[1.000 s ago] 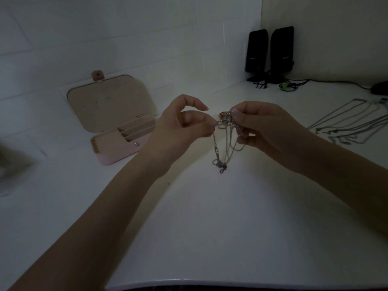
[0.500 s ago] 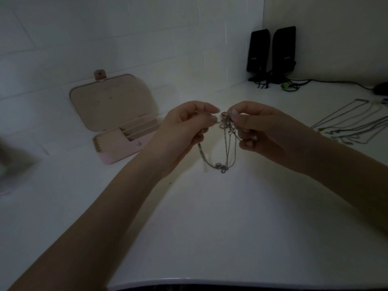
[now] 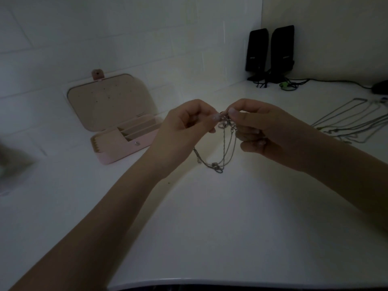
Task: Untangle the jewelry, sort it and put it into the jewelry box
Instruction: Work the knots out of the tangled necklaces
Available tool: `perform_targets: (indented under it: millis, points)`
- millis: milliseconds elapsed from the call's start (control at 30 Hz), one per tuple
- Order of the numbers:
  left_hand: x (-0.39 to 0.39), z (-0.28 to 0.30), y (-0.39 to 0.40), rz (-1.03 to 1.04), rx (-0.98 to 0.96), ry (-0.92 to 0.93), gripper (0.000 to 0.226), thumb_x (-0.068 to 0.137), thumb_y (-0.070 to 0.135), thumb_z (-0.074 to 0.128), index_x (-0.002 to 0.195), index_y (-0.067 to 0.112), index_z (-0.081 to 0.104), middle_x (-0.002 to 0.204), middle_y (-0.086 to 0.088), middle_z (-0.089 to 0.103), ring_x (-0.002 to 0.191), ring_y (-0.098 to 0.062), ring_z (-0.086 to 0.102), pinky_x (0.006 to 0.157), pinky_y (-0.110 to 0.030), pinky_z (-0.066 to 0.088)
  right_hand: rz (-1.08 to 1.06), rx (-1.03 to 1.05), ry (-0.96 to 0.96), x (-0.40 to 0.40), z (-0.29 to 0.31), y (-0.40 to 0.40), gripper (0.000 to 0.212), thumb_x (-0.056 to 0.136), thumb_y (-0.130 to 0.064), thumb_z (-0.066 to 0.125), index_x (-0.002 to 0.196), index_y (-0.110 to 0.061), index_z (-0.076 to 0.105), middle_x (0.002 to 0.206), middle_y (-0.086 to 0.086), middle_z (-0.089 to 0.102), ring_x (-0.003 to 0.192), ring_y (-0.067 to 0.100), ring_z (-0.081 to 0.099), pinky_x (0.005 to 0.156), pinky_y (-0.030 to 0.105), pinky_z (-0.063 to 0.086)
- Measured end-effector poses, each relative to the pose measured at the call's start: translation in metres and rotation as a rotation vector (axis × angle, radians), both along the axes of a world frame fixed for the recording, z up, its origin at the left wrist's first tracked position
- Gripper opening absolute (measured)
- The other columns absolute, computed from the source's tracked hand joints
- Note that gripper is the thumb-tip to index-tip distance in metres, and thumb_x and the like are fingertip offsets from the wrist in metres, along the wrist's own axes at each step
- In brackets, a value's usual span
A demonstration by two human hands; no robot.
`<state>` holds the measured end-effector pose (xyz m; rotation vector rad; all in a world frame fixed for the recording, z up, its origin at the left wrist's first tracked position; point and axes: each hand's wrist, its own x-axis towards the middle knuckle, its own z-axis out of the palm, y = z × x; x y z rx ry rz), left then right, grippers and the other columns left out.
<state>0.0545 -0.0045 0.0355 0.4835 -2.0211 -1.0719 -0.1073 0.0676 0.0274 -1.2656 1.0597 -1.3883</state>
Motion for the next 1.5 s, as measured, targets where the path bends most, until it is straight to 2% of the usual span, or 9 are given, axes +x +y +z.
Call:
perform_targets:
  millis: [133,233,400,533,800,1067,1333,1400,1500]
  points:
    - [-0.001,-0.004,-0.002,0.058,-0.120,-0.023,0.013,0.090,0.007,0.058,0.080,0.015,0.059,0.061,0.005,0.051,0.060,-0.003,0.050,0.056,-0.010,0.036,-0.013,0.018,0.011,0.002,0.000,0.000,0.012,0.092,-0.019,0.053,0.097,-0.008,0.056,0.048,-0.007,0.029,0.044,0.006,0.022,0.039,0.016,0.023]
    - [0.000,-0.005,-0.002,0.071,-0.176,-0.051,0.010,0.091,0.016,0.056,0.082,0.014,0.059,0.055,0.001,0.040,0.052,-0.009,0.037,0.049,-0.019,0.031,-0.009,0.021,0.030,0.002,0.000,0.001,0.011,0.095,-0.019,0.050,0.095,-0.009,0.054,0.048,-0.007,0.031,0.045,0.007,0.023,0.041,0.017,0.023]
    - [0.003,0.000,-0.004,0.003,0.003,0.004,0.012,0.086,0.019,0.058,0.075,0.018,0.062,0.052,-0.003,0.026,0.047,-0.012,0.024,0.043,-0.024,0.021,-0.103,-0.074,0.209,0.003,0.000,0.003,0.014,0.095,-0.019,0.053,0.086,-0.009,0.055,0.049,-0.007,0.036,0.044,0.007,0.027,0.044,0.019,0.027]
    - [0.003,0.001,-0.003,-0.063,0.102,-0.012,0.012,0.083,0.021,0.060,0.073,0.017,0.065,0.048,0.004,0.025,0.045,-0.011,0.021,0.043,-0.023,0.017,-0.088,-0.076,0.204,0.001,0.003,0.005,0.012,0.090,-0.023,0.057,0.083,-0.015,0.058,0.053,-0.005,0.031,0.052,0.011,0.024,0.044,0.018,0.026]
    - [0.008,0.004,-0.006,-0.206,0.228,-0.069,0.017,0.085,0.021,0.058,0.072,0.022,0.068,0.050,0.006,0.033,0.044,-0.007,0.027,0.041,-0.016,0.027,0.032,-0.097,0.122,-0.001,0.007,0.007,0.011,0.082,-0.030,0.058,0.078,-0.020,0.058,0.059,0.000,0.022,0.053,0.011,0.019,0.042,0.018,0.022]
    - [0.007,0.001,-0.005,-0.119,0.135,-0.133,0.014,0.080,0.011,0.068,0.071,0.021,0.069,0.053,-0.003,0.028,0.046,-0.008,0.024,0.045,-0.015,0.025,-0.025,-0.080,0.163,-0.001,0.006,0.006,0.013,0.085,-0.031,0.056,0.081,-0.019,0.059,0.054,-0.006,0.028,0.045,0.006,0.019,0.039,0.017,0.017]
    - [0.004,-0.008,-0.007,-0.092,0.031,-0.273,0.009,0.081,0.002,0.067,0.076,0.009,0.068,0.052,0.004,0.056,0.050,-0.004,0.050,0.053,-0.014,0.040,-0.155,-0.057,0.057,-0.003,0.009,0.004,0.022,0.097,-0.027,0.046,0.078,-0.022,0.055,0.052,-0.007,0.034,0.040,0.006,0.019,0.036,0.014,0.018]
    - [0.005,-0.010,-0.008,-0.090,0.004,-0.365,0.007,0.080,0.004,0.071,0.076,0.011,0.069,0.060,-0.007,0.063,0.055,-0.007,0.056,0.054,-0.014,0.043,-0.174,-0.059,0.022,-0.003,0.010,0.004,0.023,0.099,-0.024,0.045,0.077,-0.022,0.052,0.052,-0.005,0.040,0.038,0.007,0.023,0.035,0.015,0.019]
    - [0.003,-0.014,-0.009,-0.043,-0.023,-0.348,0.012,0.071,0.018,0.076,0.076,0.023,0.067,0.089,-0.013,0.070,0.079,-0.015,0.066,0.074,-0.023,0.051,-0.198,-0.092,0.062,-0.002,0.010,0.004,0.022,0.099,-0.022,0.045,0.078,-0.019,0.051,0.053,-0.001,0.048,0.038,0.012,0.034,0.036,0.018,0.024]
